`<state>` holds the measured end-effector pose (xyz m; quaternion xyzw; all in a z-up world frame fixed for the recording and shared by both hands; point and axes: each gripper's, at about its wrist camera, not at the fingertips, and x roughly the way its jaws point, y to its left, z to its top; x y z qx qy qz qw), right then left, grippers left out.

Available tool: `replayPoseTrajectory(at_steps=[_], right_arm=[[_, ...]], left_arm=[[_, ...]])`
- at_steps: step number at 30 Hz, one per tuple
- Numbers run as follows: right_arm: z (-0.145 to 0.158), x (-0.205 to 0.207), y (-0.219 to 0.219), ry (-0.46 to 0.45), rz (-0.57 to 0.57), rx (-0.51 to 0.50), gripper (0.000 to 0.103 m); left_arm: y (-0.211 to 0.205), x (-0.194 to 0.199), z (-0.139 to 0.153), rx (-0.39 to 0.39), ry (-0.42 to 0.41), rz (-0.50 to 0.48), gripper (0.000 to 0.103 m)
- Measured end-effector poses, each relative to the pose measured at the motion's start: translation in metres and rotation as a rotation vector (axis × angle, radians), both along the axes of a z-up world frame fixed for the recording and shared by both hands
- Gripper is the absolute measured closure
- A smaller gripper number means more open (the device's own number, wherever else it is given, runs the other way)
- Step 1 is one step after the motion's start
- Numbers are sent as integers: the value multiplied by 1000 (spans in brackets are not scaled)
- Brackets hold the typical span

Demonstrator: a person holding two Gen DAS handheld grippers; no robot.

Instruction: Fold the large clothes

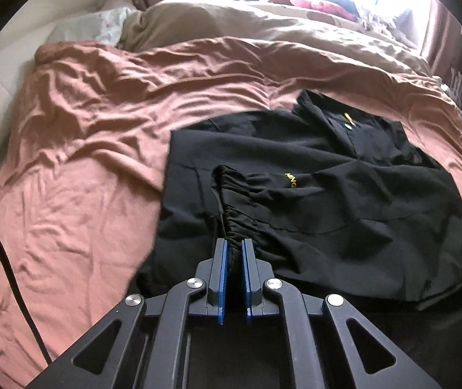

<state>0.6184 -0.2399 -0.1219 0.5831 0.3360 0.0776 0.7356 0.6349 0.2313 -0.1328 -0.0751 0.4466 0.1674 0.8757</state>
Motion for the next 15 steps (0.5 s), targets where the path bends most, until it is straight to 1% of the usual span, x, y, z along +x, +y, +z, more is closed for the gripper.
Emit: replayPoseTrajectory(at_steps=[3,6,7,8,9,10,12,13,15], right_arm=[[6,-13,-4,-7,-28,-14,38],[13,-4,8,-39,-3,-40,39],[13,1,13,-61,28,-30,41],[12,6,20,-75,48,-19,51],[13,10,26,-92,78,-7,56],[14,11,30,-102,96,-7,58],[23,18,44,-146,141,-39,58],[27,23,51,-151,167,-78,58],[26,31,58,-115,174,-163,58]], left_arm=[[4,2,2,9,5,-4,94],[9,3,0,5,9,-4,94],[10,3,-1,-7,10,-3,94],[12,2,-3,-23,13,-2,94],[13,2,-4,-38,16,-2,94],[13,2,-7,-55,22,-5,94],[13,1,-10,-50,35,-18,94],[13,1,-11,-52,44,-25,94],[15,-1,-12,-61,59,-28,94]])
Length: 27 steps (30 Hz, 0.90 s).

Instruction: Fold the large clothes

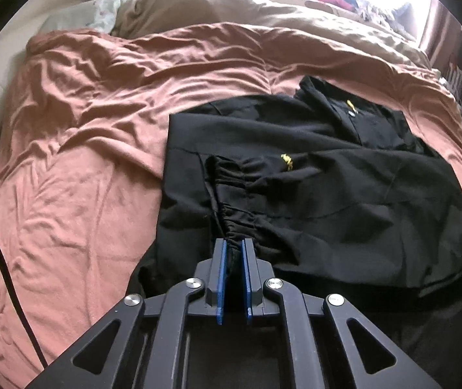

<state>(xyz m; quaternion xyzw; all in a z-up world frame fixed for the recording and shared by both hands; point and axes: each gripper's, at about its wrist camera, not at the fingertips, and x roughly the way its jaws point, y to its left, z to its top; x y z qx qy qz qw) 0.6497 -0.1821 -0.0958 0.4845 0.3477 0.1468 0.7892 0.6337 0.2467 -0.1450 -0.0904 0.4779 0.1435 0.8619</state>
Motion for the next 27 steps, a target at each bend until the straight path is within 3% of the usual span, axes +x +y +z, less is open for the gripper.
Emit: replayPoseTrajectory(at_steps=[3,4,6,10,15,19,21,27], right_arm=[[-13,6,-7,97,-85,-112,58],[-19,6,-11,119,-104,-102,58],[-23,8,-15,120,-108,-54,58],[-11,-2,-14,88,-120,-124,58],[-10,1,5,53,-58,-138,58],[-19,24,9,102,-34,-201,58],[-21,26,6,118,-39,-202,58],[-4,10,9,59,-16,-193,58]], left_arm=[[8,-8,6,-22,-9,13,92],[10,-11,12,-14,-21,20,92],[12,-14,25,2,-50,21,89],[6,-11,35,16,-77,-1,72],[-11,2,7,-4,-25,-65,70],[-13,17,-36,-15,72,-58,70],[-9,16,-44,-42,79,-40,70],[-18,-11,-4,-49,2,-55,70]])
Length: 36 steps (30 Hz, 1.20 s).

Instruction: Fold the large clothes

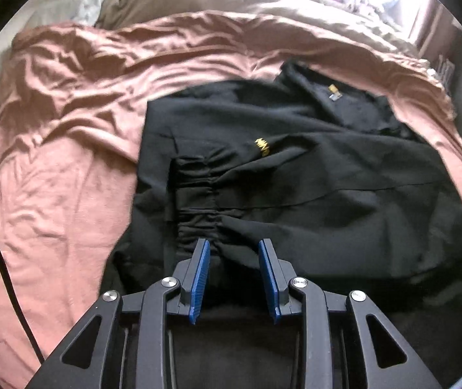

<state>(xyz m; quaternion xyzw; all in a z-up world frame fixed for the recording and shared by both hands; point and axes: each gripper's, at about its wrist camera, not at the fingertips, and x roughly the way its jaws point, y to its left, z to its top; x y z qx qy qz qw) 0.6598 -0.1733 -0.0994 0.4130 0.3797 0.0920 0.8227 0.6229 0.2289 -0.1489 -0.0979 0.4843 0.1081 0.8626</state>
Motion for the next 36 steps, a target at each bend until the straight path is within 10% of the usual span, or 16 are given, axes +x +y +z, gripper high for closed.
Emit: replayPoseTrajectory(at_steps=[7,14,27,36], right_arm=[[17,-46,2,-52,63,-35,58],[28,-119,-10,-112,73,-134,47],[61,-222,-17,-206,79,-295,0],[73,-276,-20,-290,117,-446,0]], left_arm=[[-15,-63,50,-36,-56,-15,68],[-28,-140,84,-44,-163,-44,21],[-35,-237,90,-122,-193,-91,21],[-43,-315,113,-57,-351,-70,20]])
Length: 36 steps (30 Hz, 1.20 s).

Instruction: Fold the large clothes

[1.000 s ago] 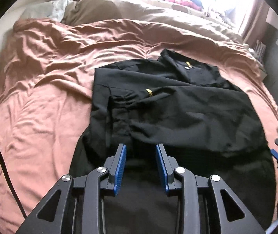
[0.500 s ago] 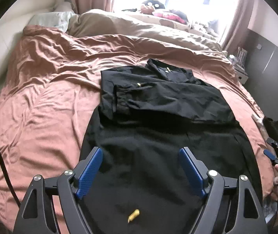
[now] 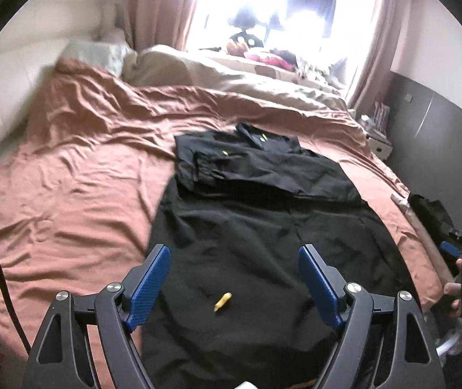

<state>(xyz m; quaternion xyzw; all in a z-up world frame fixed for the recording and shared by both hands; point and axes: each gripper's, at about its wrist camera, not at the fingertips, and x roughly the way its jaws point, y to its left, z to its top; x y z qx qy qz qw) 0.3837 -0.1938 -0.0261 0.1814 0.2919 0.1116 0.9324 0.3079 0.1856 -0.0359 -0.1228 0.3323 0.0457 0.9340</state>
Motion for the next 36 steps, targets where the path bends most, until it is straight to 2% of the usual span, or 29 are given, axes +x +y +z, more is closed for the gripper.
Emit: replayPoseTrajectory(at_steps=[2,8,12,16,21,27,30,32,36], right_arm=[[-2,-13,-4,-6,11,-30,0],[-14,-62,-10,-94,63,-110,0],[-29,-81,-14,-95,91,-154,0],[-43,-94,-28,-61,78,-143,0],[-57,-102,-44,-13,104,-101,0],[-82,-94,-73,57,64,-28,0],[-95,-87,-72,76,81,-30,15],[-103,-80,-70,91,88,-40,35],[-116,-66,-69,112,89,-33,43]], left_arm=[[2,-16,2,4,-1,9,16],[15,-56,-7,-51,15,36,16],[17,-81,-19,-47,37,56,16],[19,-99,-35,-33,75,96,4],[26,-114,-54,-75,68,109,4],[37,-119,-81,-125,86,114,0],[44,-115,-94,-155,99,121,0],[45,-111,-100,-162,103,121,0],[48,-102,-112,-148,103,126,1]])
